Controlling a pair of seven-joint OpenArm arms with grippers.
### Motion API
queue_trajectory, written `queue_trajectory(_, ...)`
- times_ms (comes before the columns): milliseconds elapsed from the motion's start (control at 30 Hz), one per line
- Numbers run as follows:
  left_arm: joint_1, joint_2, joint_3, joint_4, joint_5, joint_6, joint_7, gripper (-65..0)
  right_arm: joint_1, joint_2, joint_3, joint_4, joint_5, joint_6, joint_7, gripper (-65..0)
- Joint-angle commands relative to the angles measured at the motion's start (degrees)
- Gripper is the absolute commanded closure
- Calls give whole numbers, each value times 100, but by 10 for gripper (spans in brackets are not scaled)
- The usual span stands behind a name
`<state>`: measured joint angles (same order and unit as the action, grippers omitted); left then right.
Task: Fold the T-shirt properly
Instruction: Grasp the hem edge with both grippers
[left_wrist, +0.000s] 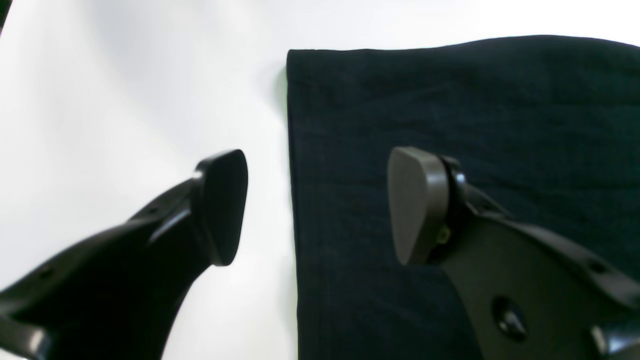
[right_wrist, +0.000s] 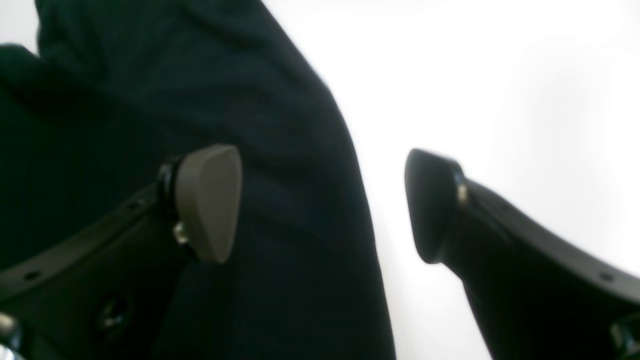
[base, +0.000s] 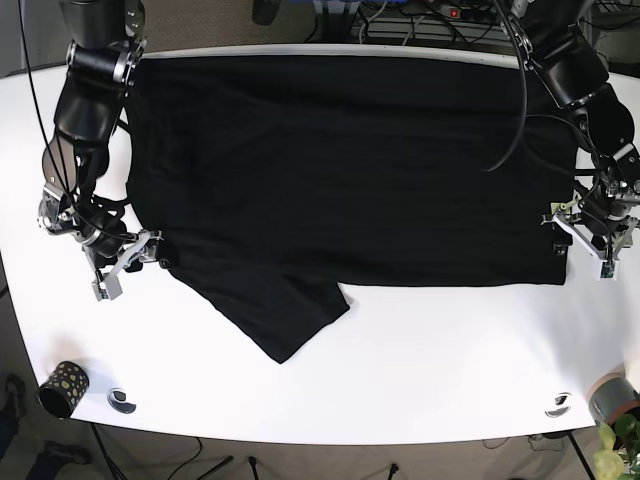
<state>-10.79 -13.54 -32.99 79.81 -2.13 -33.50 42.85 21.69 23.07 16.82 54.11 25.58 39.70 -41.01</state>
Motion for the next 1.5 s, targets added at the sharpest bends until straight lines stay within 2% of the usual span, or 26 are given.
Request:
queue_trajectory(0,-113,-75,-11,102,-46,13,-96,-403,367,212,-218,-536,57,30,501,-482)
queue_trajectory(100,-95,-75,-11,102,-46,13,-96,-403,631,308,-614,-1099,57,30,915,-482)
queue_trajectory(300,-86,-75,-19,102,-46,13,-96,-403,763,291,-1071,-1732,57,30,1548,-482)
queue_trajectory(500,-86,-75,-28,94,-37,13,-96,-403,727,71,-1343,-1723,57,30,1556,-482)
queue_trajectory(733,-130,-92,-11,-240,-37,13,-96,-410,719,-131,-1361,-1723,57,30,1556,-479)
queue_trajectory(800,-148,-101,-11,-390,-37,13,-105,-410,719,-158,-1370,-1723,57,30,1556,-450)
queue_trajectory(1000,-596,-215,-11,-1128,-37,40,-114,-418,719,-175,-1370,-1723,57,30,1556,-170)
queue_trajectory(1100,-860,-294,77,-1629,-46,295,-175,-482,719,-175,-1370,-1723,57,30,1556,-48)
queue_trajectory(1167,-1018,-329,148,-1893,-46,488,-377,-525,719,-175,-1370,-1723,57,30,1556,-19)
queue_trajectory(1267,-1220,-409,323,-2262,-46,743,-667,-567,719,-175,-1379,-1723,57,30,1556,-21)
queue_trajectory(1467,-1783,-576,605,-3432,-64,831,-1089,-572,719,-175,-1379,-1723,57,30,1556,-21)
